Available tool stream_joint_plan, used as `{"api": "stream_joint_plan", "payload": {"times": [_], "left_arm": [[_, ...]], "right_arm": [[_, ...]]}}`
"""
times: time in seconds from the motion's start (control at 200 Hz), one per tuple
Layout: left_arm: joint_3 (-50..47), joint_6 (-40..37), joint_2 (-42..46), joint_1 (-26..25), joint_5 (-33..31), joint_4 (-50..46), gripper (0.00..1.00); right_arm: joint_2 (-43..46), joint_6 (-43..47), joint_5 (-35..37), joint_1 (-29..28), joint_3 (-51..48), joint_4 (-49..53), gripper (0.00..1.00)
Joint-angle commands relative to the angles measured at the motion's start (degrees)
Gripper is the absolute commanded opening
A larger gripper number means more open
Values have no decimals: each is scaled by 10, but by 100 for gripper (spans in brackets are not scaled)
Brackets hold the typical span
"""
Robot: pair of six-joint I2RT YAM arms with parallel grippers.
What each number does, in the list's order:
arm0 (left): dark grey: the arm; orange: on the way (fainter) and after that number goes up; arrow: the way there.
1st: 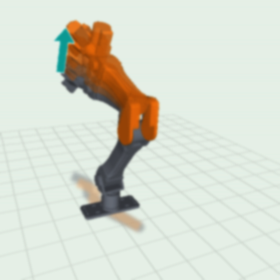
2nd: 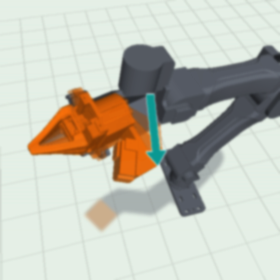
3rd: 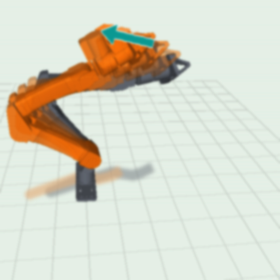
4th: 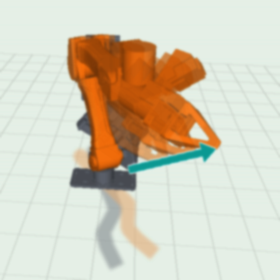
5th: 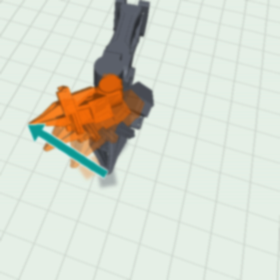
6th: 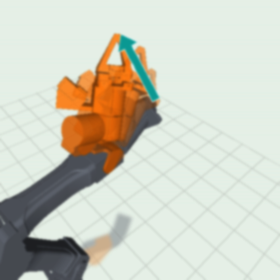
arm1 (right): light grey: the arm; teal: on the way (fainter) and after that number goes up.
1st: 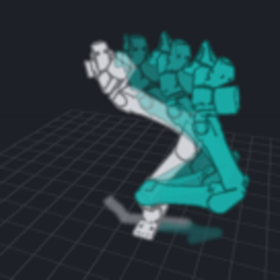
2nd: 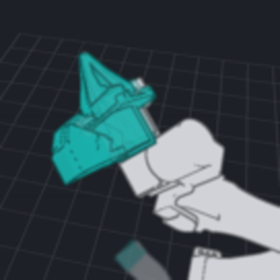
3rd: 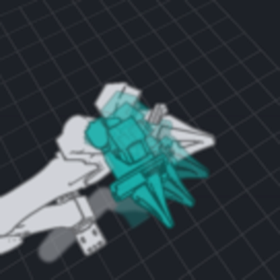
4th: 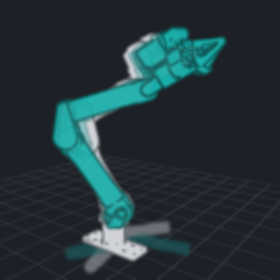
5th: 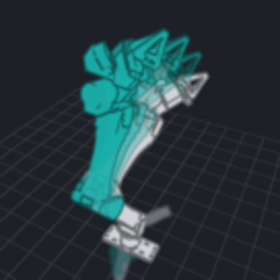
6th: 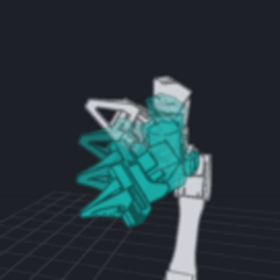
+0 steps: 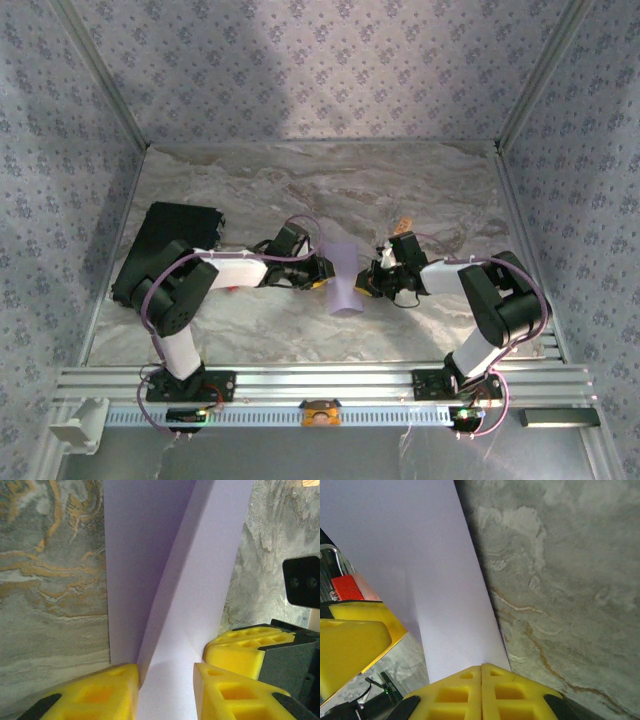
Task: Fold a paper plane with a square sheet of paper (pick it up from the middle)
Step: Third fold the triangle at the center of the table.
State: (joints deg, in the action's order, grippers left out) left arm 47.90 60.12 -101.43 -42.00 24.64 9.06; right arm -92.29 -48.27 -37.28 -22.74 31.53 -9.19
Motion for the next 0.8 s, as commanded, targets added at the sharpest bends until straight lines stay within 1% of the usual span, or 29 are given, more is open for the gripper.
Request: {"api": "stream_joint_plan", "payload": {"times": [0.0, 0.24, 0.48, 0.795], "left_arm": [[-13, 2, 9, 4, -8, 1, 35], [2, -25, 6, 9, -17, -27, 35], [3, -21, -7, 9, -11, -13, 32], [10, -29, -16, 9, -25, -31, 20]], "right_arm": [[-15, -6, 42, 16, -22, 55, 9], [-14, -4, 38, 16, -20, 56, 9], [-15, -4, 38, 16, -21, 55, 9], [-15, -2, 35, 17, -19, 57, 9]]}}
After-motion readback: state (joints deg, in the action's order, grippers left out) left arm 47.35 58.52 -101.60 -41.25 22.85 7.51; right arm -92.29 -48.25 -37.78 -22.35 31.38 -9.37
